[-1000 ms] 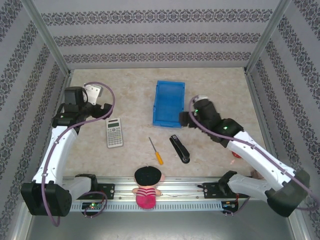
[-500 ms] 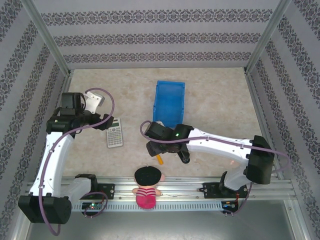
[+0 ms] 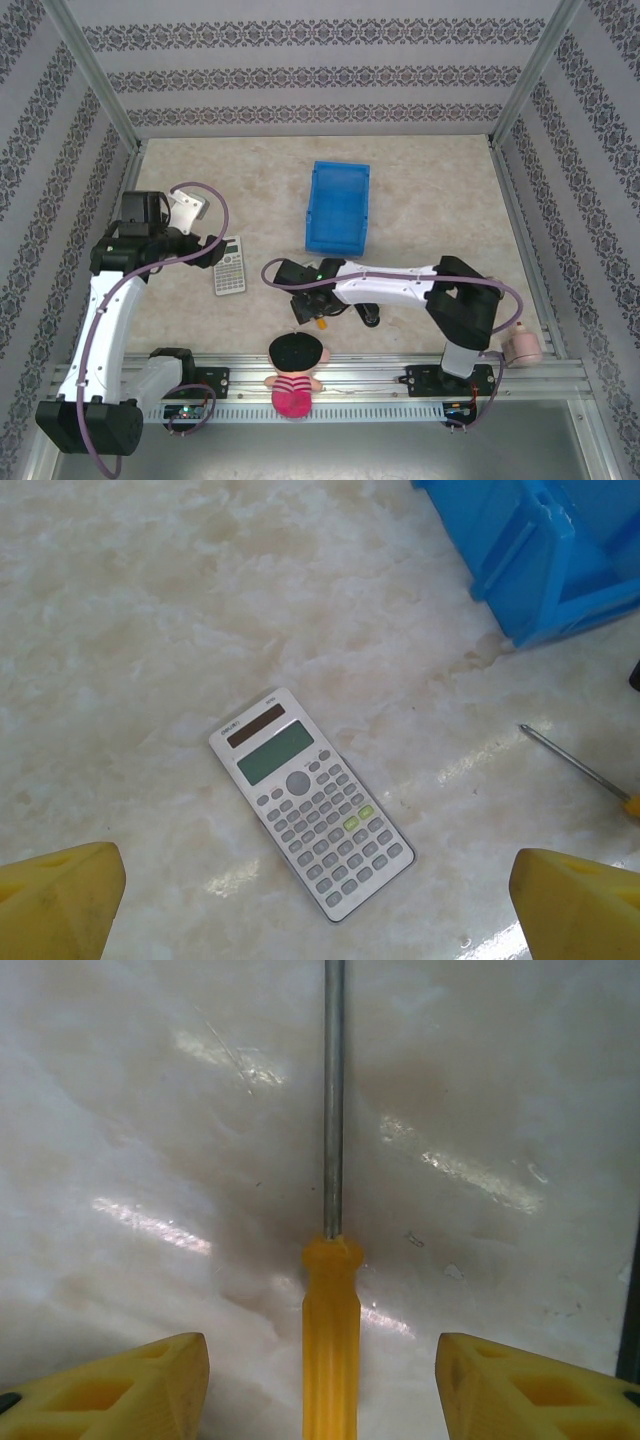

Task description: Put the screwdriver in the bin

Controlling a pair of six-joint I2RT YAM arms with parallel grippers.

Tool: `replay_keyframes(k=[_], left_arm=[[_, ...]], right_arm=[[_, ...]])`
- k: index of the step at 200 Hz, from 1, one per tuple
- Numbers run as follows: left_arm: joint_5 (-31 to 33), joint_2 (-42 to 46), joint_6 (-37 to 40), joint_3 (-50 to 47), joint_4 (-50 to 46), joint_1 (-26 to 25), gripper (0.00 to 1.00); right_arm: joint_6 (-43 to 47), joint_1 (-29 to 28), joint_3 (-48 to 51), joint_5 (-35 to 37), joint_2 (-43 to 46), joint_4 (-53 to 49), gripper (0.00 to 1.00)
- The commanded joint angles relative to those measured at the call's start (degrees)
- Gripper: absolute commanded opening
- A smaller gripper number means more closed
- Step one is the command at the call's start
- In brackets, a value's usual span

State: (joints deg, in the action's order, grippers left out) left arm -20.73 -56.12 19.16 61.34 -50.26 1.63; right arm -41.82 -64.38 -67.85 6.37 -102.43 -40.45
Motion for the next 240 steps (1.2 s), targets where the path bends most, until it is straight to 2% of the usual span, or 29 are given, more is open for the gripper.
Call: replay_keyframes(k=[1, 57, 100, 151, 181, 240], left_arm=[[0.5, 1.0, 1.2, -0.7, -2.2, 0.4, 0.99], [0.5, 0.9, 1.4, -1.7, -2.0, 0.4, 0.99], [0.2, 0.9, 1.2, -2.5, -1.5, 0.4, 0.99], [0.1, 0.5, 1.2, -2.1, -1.5, 0.4, 0.99], [0.0, 0.2, 1.0, -1.8, -1.3, 0.4, 0.99], [0.0, 0.4, 0.4, -1.4, -1.2, 0.4, 0.99]], right_arm=[[0.3, -0.3, -2.5, 1.1, -2.8, -0.4, 0.62], [0.2, 0.0, -1.8, 2.3, -7.2, 0.4, 0.61], [-0.1, 0.6, -0.6, 2.1, -8.8, 1.8, 0.55], [-0.6, 0.7, 2.2, 4.7, -7.7, 2.5, 0.44], [-0.2, 0.8, 3.7, 5.7, -6.4, 3.3, 0.31], [2.4, 0.7, 3.9, 7.9, -4.4, 3.7, 0.23]])
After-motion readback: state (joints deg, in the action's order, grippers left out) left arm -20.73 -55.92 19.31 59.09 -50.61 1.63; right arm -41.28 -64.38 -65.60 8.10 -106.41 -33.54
